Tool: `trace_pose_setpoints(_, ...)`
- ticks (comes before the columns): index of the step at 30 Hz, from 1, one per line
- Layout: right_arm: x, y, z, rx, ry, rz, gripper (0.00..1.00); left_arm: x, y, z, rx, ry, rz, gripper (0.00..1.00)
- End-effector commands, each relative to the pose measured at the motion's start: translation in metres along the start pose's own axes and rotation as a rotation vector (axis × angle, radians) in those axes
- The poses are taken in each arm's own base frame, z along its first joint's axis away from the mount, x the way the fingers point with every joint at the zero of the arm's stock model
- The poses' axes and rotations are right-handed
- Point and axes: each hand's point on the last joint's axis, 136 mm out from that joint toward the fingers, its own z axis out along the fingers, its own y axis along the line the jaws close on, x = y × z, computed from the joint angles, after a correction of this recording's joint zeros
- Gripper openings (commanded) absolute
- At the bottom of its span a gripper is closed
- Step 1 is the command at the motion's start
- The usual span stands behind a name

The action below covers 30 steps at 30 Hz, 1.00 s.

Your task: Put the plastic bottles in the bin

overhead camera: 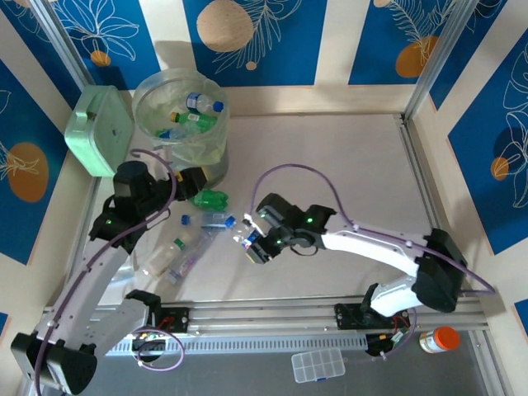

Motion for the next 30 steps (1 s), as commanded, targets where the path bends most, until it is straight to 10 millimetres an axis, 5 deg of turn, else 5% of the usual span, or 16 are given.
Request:
trace_pose_setpoints(1,-0.012,0.015,-0.025,-0.132,-0.112,0.005,0.51,0.016,-0.044,0.012,0.261,0.093,0.046,0.68)
trace_pose_setpoints(8,-0.025,0.008,-0.073,-0.195,-0.306,0.05,0.51,0.062,-0.077,0.041,0.433,0.299,0.028,0.68)
trace_pose_setpoints(15,-0.025,-0.001,-0.087,-0.188,-0.346,0.087,0.51,0.084,-0.11,0.051,0.582,0.39,-0.005,0.63)
trace_pose_setpoints(23,-0.024,-0.009,-0.092,-0.156,-0.373,0.107,0.5,0.065,-0.101,0.054,0.455,0.296,0.047,0.6)
trace_pose_setpoints(30,-0.021,-0.022,-0.084,-0.107,-0.353,0.142,0.5,0.048,-0.126,0.039,0.566,0.231,0.051,0.64)
